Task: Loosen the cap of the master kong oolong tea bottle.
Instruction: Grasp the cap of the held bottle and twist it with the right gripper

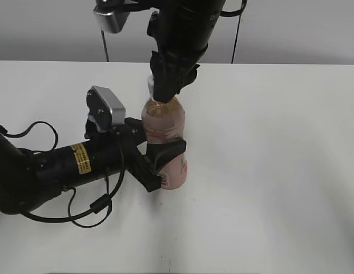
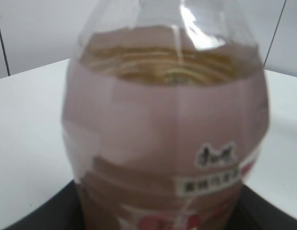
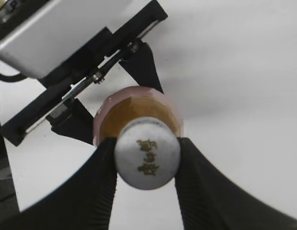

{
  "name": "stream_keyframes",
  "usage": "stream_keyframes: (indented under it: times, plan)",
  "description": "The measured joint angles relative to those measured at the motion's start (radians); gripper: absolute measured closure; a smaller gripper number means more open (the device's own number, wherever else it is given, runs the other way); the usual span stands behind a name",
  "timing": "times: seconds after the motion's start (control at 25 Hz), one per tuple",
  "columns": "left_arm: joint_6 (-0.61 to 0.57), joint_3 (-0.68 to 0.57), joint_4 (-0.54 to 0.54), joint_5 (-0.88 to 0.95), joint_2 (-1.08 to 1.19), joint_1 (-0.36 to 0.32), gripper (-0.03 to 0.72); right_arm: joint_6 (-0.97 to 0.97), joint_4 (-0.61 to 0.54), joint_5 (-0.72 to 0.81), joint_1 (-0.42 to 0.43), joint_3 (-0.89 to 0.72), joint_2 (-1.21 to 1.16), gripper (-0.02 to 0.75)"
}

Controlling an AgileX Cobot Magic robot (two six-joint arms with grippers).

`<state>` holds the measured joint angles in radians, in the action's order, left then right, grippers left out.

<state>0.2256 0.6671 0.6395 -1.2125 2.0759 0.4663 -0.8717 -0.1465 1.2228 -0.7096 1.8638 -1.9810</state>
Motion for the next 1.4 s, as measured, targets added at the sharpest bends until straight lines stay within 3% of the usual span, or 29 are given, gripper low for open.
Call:
stream_keyframes:
  times: [0.36, 0.56, 0.84, 0.96, 1.16, 1.4]
  plan:
    - [-0.005, 0.0, 0.001, -0.001, 0.0, 0.0, 0.306, -0.082, -0.002, 0.0, 0.0, 0.001, 0.0, 0.451]
    - [-0.002, 0.0, -0.001, -0.001, 0.0, 0.0, 0.306, 0.006, 0.006, 0.0, -0.001, 0.001, 0.0, 0.328]
    - [-0.001, 0.0, -0.002, -0.001, 0.0, 0.0, 0.306, 0.318, 0.006, 0.001, -0.001, 0.045, -0.001, 0.171]
    - [-0.001, 0.0, -0.002, -0.001, 0.0, 0.0, 0.306, 0.504, -0.003, 0.001, -0.001, 0.105, -0.001, 0.161]
    - [-0.001, 0.0, -0.003, -0.001, 0.0, 0.0, 0.306, 0.999, 0.038, 0.001, -0.001, 0.165, -0.001, 0.16]
    - [-0.001, 0.0, -0.004, 0.0, 0.0, 0.0, 0.306, 1.117, 0.033, 0.001, -0.001, 0.135, -0.001, 0.16]
